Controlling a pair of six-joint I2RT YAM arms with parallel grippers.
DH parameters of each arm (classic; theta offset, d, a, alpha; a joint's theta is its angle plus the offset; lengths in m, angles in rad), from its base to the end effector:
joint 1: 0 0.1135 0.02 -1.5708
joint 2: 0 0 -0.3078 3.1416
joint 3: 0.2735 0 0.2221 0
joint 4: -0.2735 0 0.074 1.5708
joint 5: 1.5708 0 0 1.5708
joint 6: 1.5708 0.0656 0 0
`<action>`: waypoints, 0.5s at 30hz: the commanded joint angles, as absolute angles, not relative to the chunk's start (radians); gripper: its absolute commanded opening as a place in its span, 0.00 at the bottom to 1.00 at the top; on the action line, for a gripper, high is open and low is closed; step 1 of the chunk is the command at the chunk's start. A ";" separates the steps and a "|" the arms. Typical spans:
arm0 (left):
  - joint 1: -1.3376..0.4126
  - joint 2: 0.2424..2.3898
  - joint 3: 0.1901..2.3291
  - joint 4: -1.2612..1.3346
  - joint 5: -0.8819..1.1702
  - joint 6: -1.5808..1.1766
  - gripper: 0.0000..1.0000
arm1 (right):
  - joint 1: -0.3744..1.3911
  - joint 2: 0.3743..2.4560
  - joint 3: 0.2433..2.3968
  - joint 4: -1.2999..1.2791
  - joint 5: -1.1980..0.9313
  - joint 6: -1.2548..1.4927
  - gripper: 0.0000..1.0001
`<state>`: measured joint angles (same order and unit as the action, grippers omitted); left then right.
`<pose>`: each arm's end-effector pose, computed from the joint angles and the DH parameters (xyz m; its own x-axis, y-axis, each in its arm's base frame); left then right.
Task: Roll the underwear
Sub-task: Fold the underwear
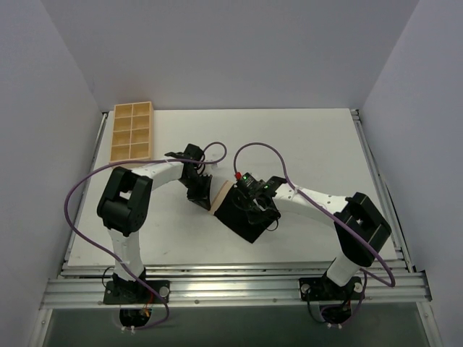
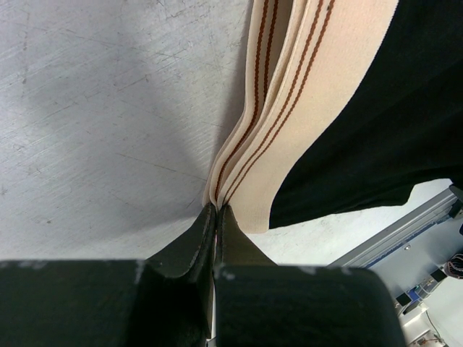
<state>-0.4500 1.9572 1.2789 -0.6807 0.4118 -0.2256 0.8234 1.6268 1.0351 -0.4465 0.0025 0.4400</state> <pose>0.3202 -0.1839 0.1800 -0.9641 0.2381 -0.1174 0.2654 0.8637 -0.4284 0.2170 0.2339 0.2311 -0.8419 -0.2818 -0.4603 -0.4134 0.8850 0.2143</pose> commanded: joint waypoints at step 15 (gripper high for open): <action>-0.446 2.020 1.304 -0.700 0.350 -0.210 0.02 | 0.828 1.597 1.117 -0.552 -0.089 0.434 0.00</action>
<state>-0.4496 1.9709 1.2987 -0.7025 0.4129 -0.2260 0.8246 1.6283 1.0763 -0.4976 -0.0433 0.4221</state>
